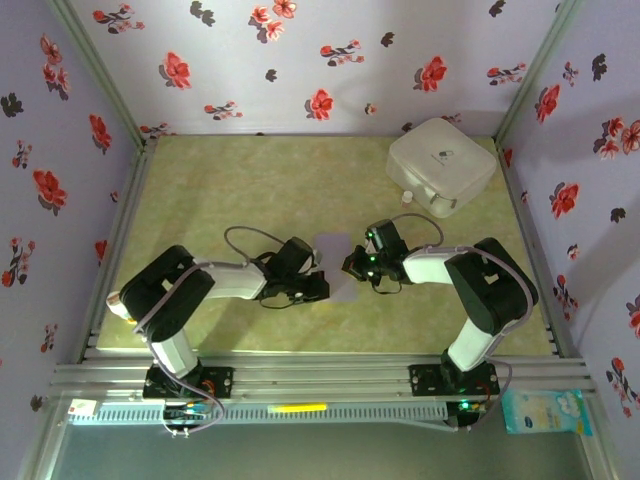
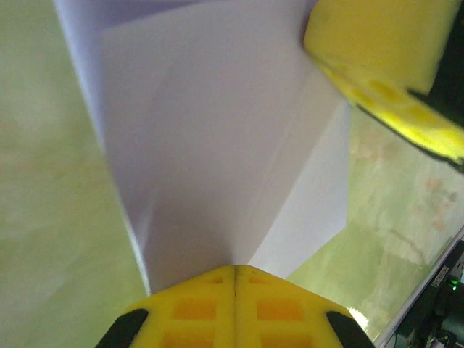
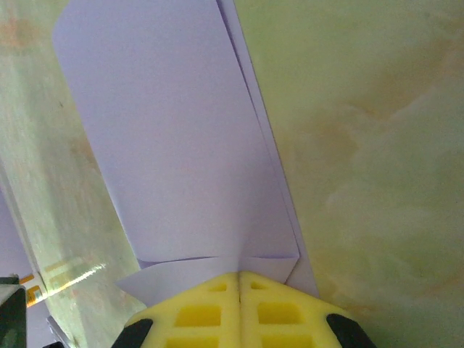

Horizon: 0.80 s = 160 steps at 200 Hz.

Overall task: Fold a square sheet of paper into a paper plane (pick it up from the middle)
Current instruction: Fold the triangle a second time at the center of the table.

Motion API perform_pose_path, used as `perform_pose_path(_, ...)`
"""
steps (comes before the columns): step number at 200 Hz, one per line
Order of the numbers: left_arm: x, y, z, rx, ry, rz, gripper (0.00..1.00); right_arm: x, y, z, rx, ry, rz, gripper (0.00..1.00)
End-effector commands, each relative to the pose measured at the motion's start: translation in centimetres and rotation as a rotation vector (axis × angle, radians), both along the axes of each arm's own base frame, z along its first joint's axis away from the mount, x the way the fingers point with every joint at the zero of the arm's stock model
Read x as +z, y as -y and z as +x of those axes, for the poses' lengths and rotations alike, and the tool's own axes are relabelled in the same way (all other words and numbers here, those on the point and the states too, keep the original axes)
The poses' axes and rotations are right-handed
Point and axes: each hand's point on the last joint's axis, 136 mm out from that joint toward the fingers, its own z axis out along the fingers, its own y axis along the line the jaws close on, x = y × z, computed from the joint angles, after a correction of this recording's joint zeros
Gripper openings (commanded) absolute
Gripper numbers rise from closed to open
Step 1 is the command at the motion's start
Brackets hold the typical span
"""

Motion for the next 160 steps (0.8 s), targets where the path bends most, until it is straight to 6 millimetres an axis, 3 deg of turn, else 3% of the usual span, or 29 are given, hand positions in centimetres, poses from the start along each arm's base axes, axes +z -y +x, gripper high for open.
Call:
perform_pose_path(1, -3.0, -3.7, -3.8, -0.006, -0.127, 0.135, 0.00, -3.3, 3.3, -1.4, -0.050, -0.082, -0.166, 0.00)
perform_pose_path(28, -2.7, -4.5, -4.5, 0.002, -0.124, 0.128, 0.00, -3.1, 3.1, -1.3, -0.049, -0.079, -0.162, 0.00)
perform_pose_path(50, -1.3, -4.0, -4.1, -0.002, -0.084, 0.084, 0.00, -3.1, 3.1, -1.2, -0.050, -0.079, -0.159, 0.00)
perform_pose_path(87, 3.7, -1.8, -1.3, -0.005, 0.068, -0.043, 0.00, -2.7, 2.8, -1.0, -0.051, -0.074, -0.146, 0.00)
perform_pose_path(106, 4.9, -1.2, 0.7, 0.013, 0.102, -0.067, 0.00, -2.7, 2.8, -0.9, -0.053, -0.071, -0.145, 0.00)
perform_pose_path(136, 4.7, -0.1, 2.8, 0.013, 0.103, -0.051, 0.00, -2.6, 2.7, -0.9, -0.053, -0.073, -0.139, 0.00)
perform_pose_path(160, 3.2, 0.7, 3.4, 0.012, 0.075, -0.034, 0.00, -2.4, 2.6, -0.8, -0.051, -0.067, -0.135, 0.00)
